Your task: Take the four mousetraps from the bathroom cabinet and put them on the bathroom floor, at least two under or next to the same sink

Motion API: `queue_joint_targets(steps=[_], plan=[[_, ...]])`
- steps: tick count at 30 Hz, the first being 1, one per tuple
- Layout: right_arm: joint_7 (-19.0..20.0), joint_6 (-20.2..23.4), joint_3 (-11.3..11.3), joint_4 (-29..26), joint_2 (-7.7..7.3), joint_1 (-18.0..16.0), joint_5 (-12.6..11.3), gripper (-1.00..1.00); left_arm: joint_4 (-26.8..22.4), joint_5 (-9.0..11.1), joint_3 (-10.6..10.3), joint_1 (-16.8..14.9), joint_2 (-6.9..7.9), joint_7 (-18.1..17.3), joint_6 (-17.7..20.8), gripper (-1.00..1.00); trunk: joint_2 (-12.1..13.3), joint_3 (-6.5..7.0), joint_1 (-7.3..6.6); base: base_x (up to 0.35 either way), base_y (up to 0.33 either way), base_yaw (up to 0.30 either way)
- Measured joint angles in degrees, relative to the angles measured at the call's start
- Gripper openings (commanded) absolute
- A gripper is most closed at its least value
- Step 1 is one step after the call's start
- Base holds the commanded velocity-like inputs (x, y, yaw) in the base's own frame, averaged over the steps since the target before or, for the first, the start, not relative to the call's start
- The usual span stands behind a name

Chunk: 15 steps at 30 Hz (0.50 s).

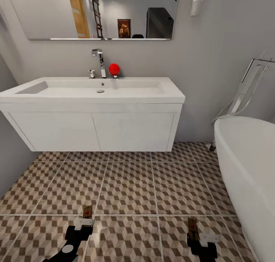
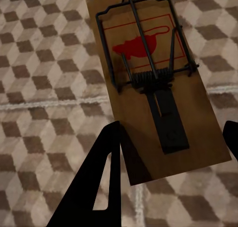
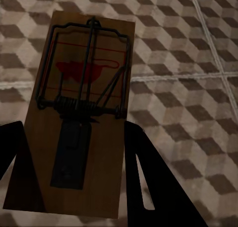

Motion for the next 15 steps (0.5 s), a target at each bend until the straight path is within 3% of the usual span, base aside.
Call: queue_joint_targets(steps=[15], plan=[[0.00, 0.00, 0.00, -0.01, 0.00, -0.02, 0.00, -1.00, -0.07, 0.00, 0.03, -0.03, -0.07, 0.00, 0.00, -1.00, -6.02, -4.07, 3.30, 0.000, 0.000, -0.013]])
